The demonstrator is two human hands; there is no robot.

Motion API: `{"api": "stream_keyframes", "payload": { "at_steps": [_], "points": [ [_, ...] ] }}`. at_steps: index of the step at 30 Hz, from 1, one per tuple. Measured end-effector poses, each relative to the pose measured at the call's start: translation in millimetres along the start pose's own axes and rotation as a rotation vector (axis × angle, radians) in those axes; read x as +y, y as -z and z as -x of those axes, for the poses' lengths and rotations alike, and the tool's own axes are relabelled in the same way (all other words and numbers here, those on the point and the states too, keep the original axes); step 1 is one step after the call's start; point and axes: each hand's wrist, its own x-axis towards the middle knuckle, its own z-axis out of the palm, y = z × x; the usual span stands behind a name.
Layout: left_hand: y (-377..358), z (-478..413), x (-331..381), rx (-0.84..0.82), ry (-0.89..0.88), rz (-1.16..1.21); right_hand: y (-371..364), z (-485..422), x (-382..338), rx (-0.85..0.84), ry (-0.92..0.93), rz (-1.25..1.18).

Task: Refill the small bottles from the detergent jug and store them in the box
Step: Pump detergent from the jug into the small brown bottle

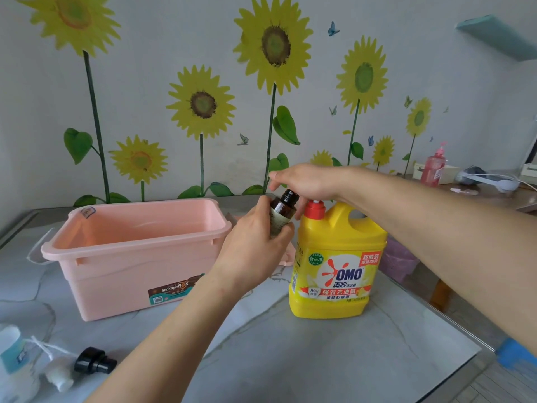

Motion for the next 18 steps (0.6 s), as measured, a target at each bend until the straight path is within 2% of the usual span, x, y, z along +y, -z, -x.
{"api": "stream_keyframes", "payload": {
  "at_steps": [6,12,18],
  "points": [
    [0,2,2,0.003,-0.004,0.000,9,0,0,-0.017,0.005,-0.105],
    [-1,1,-1,0.005,-0.004,-0.009,-2,-2,4,0.010,0.017,-0.039],
    [0,0,1,0.012,-0.001,-0.004,8,0,5,-0.011,0.036,-0.123]
  ]
}}
